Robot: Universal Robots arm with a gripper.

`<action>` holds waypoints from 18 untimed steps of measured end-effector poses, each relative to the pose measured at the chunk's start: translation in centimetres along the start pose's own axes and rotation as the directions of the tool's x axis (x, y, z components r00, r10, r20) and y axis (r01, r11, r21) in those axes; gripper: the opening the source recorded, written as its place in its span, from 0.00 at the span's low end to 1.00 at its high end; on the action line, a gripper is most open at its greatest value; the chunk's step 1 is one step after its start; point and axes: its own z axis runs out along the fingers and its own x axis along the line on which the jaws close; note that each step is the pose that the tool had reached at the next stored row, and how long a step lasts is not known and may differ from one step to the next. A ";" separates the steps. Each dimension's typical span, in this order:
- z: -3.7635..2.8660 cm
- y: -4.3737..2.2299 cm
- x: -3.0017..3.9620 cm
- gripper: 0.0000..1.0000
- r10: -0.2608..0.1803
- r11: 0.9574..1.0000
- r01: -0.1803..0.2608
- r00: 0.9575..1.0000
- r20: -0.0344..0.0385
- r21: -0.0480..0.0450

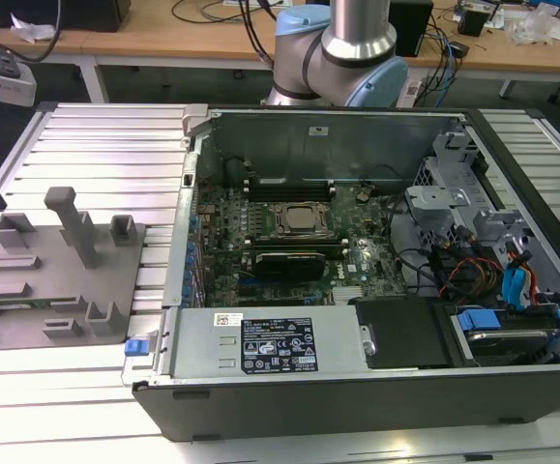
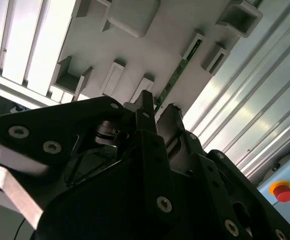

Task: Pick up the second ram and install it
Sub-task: 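Pick up the second ram and move it above second insertion slot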

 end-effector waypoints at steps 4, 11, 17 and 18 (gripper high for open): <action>0.46 -0.01 0.02 0.30 0.000 1.000 0.000 1.000 0.000 0.000; 2.06 -0.03 0.15 0.30 0.000 1.000 0.000 1.000 0.000 0.000; 2.65 -0.03 0.18 0.30 0.000 1.000 0.000 1.000 0.000 0.000; 2.77 -0.04 0.22 0.30 0.000 1.000 0.000 1.000 0.000 0.000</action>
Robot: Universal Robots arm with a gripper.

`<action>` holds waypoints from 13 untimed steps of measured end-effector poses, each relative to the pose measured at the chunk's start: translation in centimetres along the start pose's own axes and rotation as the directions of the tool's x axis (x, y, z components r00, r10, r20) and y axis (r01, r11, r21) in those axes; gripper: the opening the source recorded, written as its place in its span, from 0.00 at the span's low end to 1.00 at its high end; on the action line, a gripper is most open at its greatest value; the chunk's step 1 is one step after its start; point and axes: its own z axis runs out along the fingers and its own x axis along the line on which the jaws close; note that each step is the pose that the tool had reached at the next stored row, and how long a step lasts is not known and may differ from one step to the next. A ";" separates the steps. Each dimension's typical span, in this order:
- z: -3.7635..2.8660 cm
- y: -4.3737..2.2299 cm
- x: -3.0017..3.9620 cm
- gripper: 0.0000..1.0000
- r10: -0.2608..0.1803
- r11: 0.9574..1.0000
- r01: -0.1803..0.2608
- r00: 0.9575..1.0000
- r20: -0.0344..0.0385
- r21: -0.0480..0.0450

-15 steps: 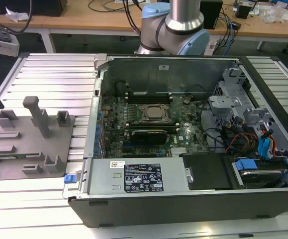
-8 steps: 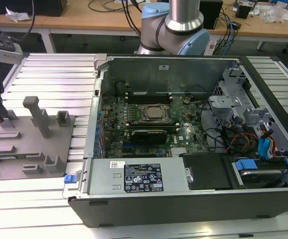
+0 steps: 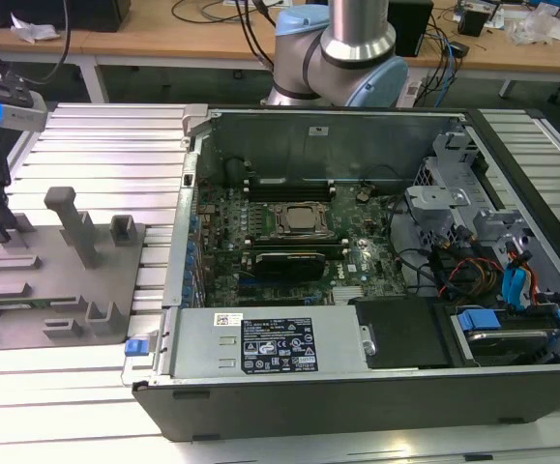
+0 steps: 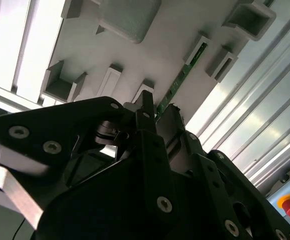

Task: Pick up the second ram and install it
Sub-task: 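Pick up the second ram and move it above second insertion slot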

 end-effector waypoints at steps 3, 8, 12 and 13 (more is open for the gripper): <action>0.32 0.00 0.29 0.30 -0.002 1.000 0.002 1.000 0.000 0.000; 0.63 0.00 0.39 0.30 -0.002 1.000 0.002 1.000 0.000 0.000; 1.08 -0.01 0.47 0.30 -0.002 1.000 0.002 1.000 0.000 0.000; 1.15 -0.01 0.48 0.30 -0.002 1.000 0.002 1.000 0.000 0.000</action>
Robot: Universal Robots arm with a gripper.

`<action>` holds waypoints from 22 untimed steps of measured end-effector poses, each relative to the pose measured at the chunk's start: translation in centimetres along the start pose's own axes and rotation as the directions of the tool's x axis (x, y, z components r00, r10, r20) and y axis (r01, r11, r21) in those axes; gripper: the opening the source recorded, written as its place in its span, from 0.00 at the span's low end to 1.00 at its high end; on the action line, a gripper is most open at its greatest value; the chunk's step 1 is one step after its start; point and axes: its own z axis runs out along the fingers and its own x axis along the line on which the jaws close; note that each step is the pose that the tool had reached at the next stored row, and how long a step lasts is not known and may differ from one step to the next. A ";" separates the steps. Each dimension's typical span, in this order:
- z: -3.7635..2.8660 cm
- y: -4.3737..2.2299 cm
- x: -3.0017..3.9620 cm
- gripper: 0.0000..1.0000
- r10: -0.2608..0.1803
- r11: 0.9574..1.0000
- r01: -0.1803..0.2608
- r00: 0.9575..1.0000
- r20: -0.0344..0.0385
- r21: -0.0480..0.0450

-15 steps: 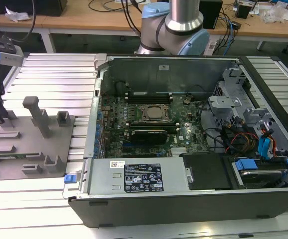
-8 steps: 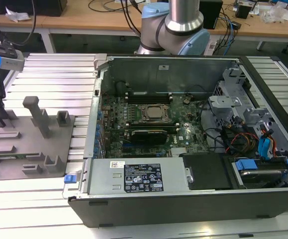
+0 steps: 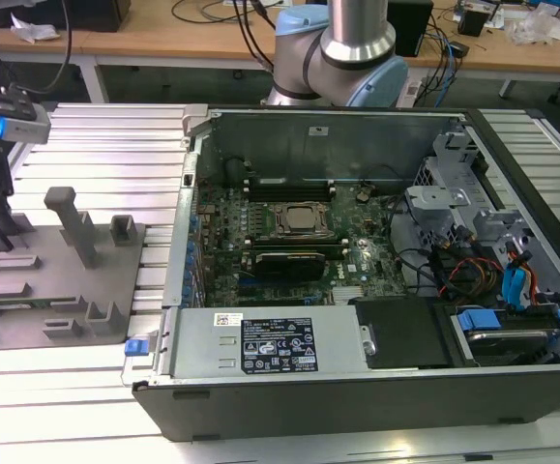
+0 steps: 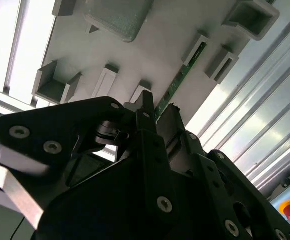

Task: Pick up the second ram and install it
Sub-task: 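Pick up the second ram and move it above second insertion slot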

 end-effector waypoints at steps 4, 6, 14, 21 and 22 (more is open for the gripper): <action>0.37 0.00 0.09 0.30 0.000 1.000 0.000 1.000 0.000 0.000; 0.60 0.00 0.15 0.30 0.000 1.000 0.000 1.000 0.000 0.000; 1.25 -0.01 0.26 0.30 0.000 1.000 0.000 1.000 0.000 0.000; 1.69 -0.02 0.37 0.30 0.000 1.000 0.000 1.000 0.000 0.000; 1.75 -0.02 0.39 0.30 0.000 1.000 0.000 1.000 0.000 0.000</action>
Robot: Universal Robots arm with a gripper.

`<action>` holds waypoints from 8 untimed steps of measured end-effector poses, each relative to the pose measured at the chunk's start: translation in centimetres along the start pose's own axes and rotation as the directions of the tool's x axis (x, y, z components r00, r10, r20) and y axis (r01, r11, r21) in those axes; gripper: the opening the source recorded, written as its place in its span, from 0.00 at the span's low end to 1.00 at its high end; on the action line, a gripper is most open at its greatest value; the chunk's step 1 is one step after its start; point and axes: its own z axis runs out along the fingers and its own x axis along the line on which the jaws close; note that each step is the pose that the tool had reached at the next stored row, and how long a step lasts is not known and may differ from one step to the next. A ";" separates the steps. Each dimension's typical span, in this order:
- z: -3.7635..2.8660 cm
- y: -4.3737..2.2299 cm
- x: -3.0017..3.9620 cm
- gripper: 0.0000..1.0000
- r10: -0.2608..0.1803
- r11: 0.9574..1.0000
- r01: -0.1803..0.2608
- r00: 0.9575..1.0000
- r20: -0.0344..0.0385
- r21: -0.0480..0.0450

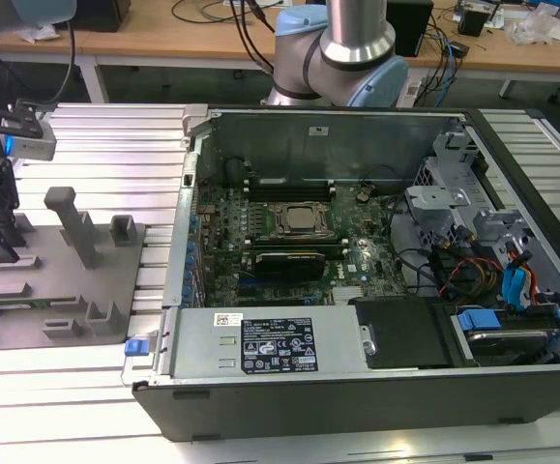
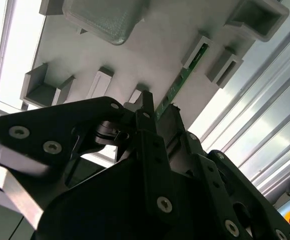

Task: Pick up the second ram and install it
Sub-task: 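Pick up the second ram and move it above second insertion slot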

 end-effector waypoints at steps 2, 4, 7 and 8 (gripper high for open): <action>0.15 0.00 0.05 0.30 0.000 1.000 0.000 1.000 0.000 0.000; 0.29 0.00 0.10 0.30 0.000 1.000 0.000 1.000 0.000 0.000; 0.54 -0.02 0.29 0.30 0.000 1.000 0.000 1.000 0.000 0.000; 0.59 -0.01 0.39 0.30 0.000 1.000 0.000 1.000 0.000 0.000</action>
